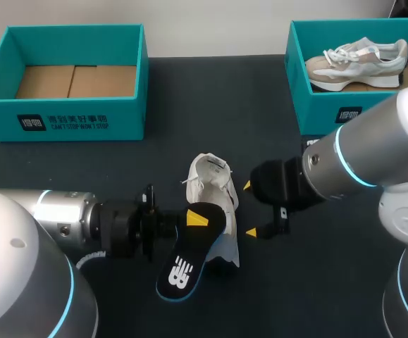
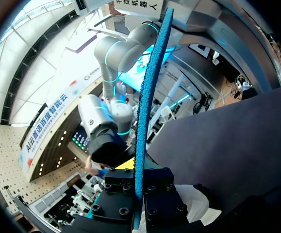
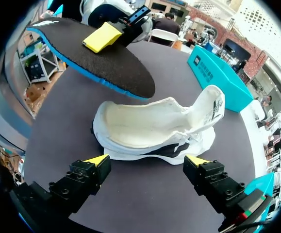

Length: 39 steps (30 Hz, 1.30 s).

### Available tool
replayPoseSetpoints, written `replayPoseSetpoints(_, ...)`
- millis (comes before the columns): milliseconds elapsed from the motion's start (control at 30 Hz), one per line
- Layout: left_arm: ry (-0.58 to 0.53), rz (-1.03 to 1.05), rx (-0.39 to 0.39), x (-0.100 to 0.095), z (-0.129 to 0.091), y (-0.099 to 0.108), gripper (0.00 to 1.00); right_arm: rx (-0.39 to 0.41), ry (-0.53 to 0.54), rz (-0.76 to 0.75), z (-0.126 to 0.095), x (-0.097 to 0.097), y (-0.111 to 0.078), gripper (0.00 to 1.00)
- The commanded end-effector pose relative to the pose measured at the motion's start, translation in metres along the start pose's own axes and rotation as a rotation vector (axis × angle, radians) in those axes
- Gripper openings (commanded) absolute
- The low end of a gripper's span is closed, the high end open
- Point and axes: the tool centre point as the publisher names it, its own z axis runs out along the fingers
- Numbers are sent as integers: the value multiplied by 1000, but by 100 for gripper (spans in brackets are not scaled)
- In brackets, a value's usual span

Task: Take the shoe out of the shoebox, open the shoe tongue, remove and reinsert the insole, then place the shoe into the shoebox

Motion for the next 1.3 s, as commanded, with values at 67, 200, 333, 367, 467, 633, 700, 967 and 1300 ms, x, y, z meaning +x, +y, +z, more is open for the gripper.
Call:
replayPoseSetpoints(67,-3,1,-4,2,1,-1,0,-6,1,-21,8,0,0,100)
replayPoseSetpoints(200,-3,1,-4,2,1,-1,0,37,-6,-18,7,0,1,100)
replayPoseSetpoints(333,3,2,8,1,3,-2,0,37,-6,-18,7,0,1,100)
replayPoseSetpoints(367,9,7,16,0,6,-3,0,37,-6,-18,7,0,1,100)
replayPoseSetpoints(467,12,12,34,-4,14,-3,0,37,-6,-18,7,0,1,100)
replayPoseSetpoints(633,39,15,39,-2,26,6,0,37,-6,-18,7,0,1,100)
replayPoseSetpoints(700,43,-4,51,1,30,9,0,37,-6,-18,7,0,1,100)
replayPoseSetpoints(967,50,-30,64,16,36,23,0,37,-6,-18,7,0,1,100)
replayPoseSetpoints(1300,36,-44,58,31,35,32,0,37,-6,-18,7,0,1,100)
